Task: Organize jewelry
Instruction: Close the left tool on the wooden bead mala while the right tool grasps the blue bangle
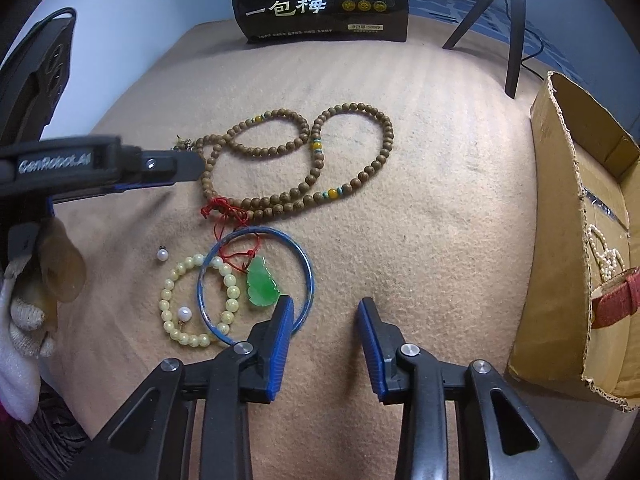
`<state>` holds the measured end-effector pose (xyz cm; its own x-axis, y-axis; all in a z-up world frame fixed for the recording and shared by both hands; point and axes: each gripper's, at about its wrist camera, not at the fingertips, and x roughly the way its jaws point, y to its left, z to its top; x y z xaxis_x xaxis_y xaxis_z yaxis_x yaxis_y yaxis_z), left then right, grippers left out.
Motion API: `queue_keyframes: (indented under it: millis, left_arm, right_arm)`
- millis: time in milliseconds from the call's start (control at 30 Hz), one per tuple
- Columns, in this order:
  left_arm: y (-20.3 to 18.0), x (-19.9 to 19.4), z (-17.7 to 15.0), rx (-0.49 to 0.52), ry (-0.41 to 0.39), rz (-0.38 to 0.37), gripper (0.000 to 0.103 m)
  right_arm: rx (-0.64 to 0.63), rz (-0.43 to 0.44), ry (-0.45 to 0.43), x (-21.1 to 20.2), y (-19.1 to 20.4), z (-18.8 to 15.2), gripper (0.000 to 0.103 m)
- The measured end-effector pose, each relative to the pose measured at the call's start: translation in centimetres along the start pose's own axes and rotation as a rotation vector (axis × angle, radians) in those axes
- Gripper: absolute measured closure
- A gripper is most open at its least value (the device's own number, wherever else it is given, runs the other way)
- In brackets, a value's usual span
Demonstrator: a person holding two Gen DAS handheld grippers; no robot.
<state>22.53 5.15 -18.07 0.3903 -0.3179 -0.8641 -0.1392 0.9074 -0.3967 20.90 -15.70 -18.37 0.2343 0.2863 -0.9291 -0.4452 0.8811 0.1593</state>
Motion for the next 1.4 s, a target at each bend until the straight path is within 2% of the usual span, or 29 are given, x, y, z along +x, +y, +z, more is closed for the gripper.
queue_keyframes:
  millis: [300,400,600,733,833,900,967,1000,1033,1233,1400]
  left_arm:
    - [-0.6,2.5,1.0,-0.046,0.009,0.044,0.064]
    - [-0.6,2.8,1.5,-0.083,0.001,0.026,0.064]
    - [-1.0,3.5,2.3,-0.116,-0.016,-0.008,0.064]
    - [-1.7,4.0,2.6,-0.132,-0.003,-0.063,0.064]
    - [-2.8,4.4,2.7,-0.113,0.007,-0.077,0.064]
    - [-3.6,4.6,2.7,-0.094,0.008,-0.073,0.06]
    - [-4.5,4.8,2.8,-0.075,0.001,-0.071,0.045]
    - [-4.7,4.7,2.7,-0.066,-0.003,-0.07,0.043]
    - [-5.2,4.9,2.7,-0.052,-0.005,-0.06,0.04]
    - [-6.8,6.1,2.9,0.016,-0.017,0.034,0.04]
    - [-8.7,7.5,2.7,0.143,-0.046,0.15,0.043]
  right_arm:
    - [-0.019,-0.015,0.001,0.4,0.2,0.3,0.076]
    - [-0.03,-0.023,0.0,0.5,0.2,0.4,0.081]
    - [-0.031,-0.015,0.0,0.5,-0.1,0.4,0.081]
    - [-0.023,-0.002,0.0,0.5,-0.3,0.3,0.081]
    - [-0.013,0.01,0.001,0.5,-0.5,0.4,0.081]
    - [-0.008,0.017,0.001,0.6,-0.8,0.4,0.082]
    - [-0.004,0.024,0.001,0.6,-1.0,0.5,0.082]
    - [-0.002,0.027,0.001,0.6,-1.2,0.5,0.082]
    - [-0.001,0.029,0.001,0.6,-1.3,0.5,0.082]
    - [0.016,0.042,0.0,0.5,-1.9,0.6,0.083]
    - [0.02,0.043,0.0,0.7,-2.3,0.5,0.083]
